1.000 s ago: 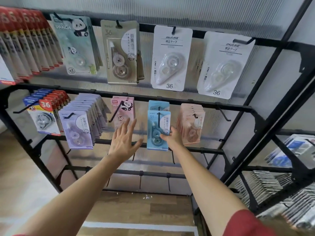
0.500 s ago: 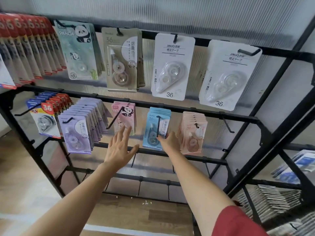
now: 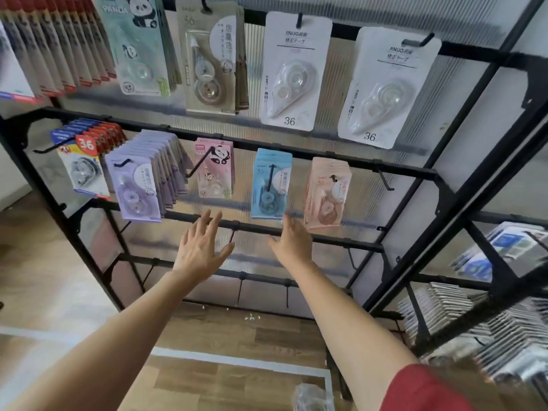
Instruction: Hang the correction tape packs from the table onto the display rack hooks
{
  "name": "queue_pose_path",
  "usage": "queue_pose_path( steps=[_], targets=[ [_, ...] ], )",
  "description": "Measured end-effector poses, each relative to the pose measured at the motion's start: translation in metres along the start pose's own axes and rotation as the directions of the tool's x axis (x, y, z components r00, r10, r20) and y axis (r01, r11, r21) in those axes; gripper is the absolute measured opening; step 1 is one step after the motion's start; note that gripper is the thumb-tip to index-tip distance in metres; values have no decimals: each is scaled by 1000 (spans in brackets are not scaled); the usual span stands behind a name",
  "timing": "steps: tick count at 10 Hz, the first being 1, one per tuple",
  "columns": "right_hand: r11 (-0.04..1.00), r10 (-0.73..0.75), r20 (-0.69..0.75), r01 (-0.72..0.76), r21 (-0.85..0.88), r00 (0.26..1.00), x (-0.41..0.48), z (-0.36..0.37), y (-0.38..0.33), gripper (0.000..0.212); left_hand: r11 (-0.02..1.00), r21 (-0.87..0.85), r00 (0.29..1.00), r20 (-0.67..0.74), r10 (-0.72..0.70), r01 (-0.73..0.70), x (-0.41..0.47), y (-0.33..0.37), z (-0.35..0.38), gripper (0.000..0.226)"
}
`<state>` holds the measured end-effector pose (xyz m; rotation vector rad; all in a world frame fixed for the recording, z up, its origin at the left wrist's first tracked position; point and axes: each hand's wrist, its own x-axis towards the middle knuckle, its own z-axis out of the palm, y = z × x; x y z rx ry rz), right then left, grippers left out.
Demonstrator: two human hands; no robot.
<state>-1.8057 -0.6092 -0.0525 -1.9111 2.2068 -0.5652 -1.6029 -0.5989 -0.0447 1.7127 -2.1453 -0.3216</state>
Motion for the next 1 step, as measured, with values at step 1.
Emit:
queue_pose_path(
  steps=[1],
  targets=[
    [996, -52, 41, 55, -70, 998, -30, 4, -13, 69, 999, 42, 1000, 0, -15, 15, -28, -13, -6, 76]
  ],
)
